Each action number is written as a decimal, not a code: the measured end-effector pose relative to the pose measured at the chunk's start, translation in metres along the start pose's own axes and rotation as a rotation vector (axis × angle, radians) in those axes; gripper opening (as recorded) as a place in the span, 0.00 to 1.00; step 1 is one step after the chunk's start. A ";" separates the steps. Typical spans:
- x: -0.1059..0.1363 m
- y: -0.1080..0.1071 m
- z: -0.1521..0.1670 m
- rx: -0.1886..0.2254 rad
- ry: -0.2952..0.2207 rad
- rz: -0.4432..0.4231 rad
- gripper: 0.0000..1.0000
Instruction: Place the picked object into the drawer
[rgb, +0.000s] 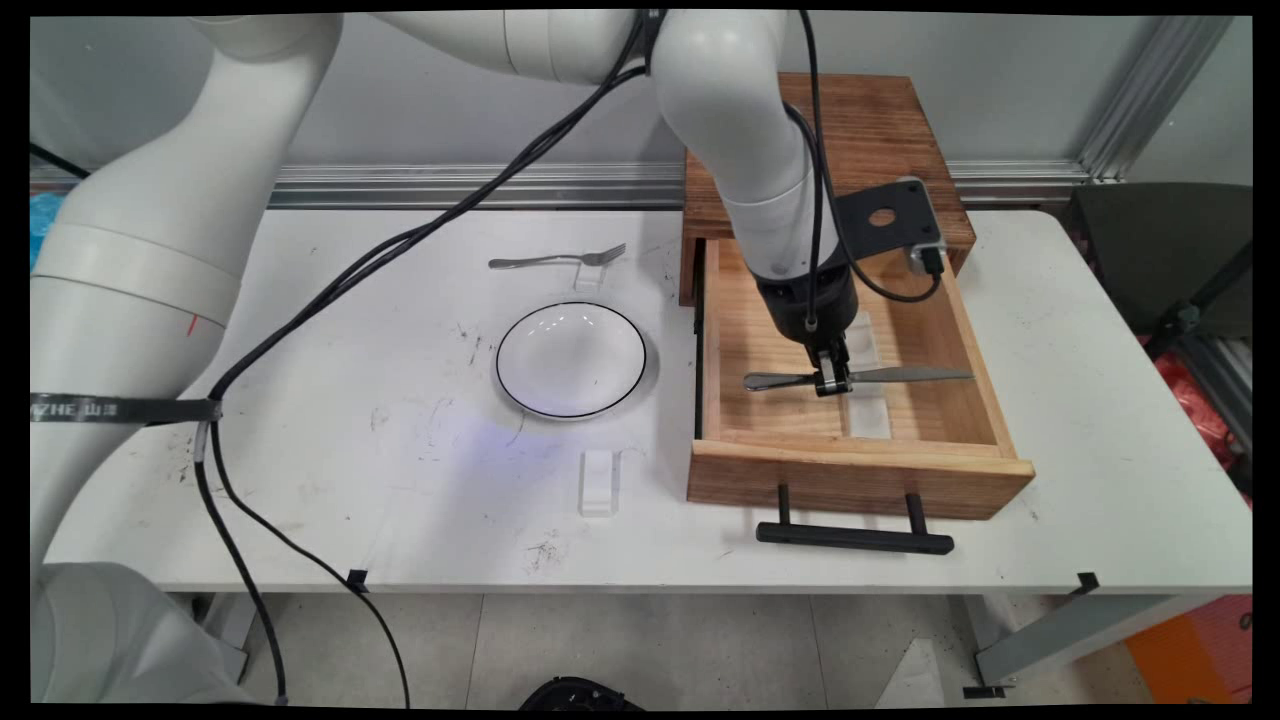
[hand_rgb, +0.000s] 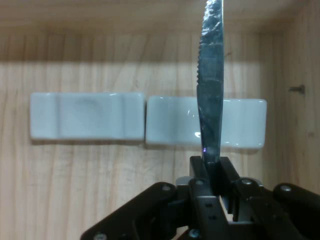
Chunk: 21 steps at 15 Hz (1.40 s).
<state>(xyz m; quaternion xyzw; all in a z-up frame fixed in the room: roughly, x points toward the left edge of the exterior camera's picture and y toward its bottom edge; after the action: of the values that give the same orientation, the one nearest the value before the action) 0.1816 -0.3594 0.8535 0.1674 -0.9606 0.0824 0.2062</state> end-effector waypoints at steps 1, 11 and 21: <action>-0.001 0.000 0.003 0.000 -0.001 -0.007 0.00; -0.010 0.002 0.018 -0.003 -0.011 -0.038 0.00; -0.018 0.003 0.033 -0.008 0.002 -0.044 0.00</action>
<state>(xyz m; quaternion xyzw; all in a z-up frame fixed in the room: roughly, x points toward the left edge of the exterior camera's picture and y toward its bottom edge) 0.1835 -0.3591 0.8155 0.1877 -0.9567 0.0743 0.2097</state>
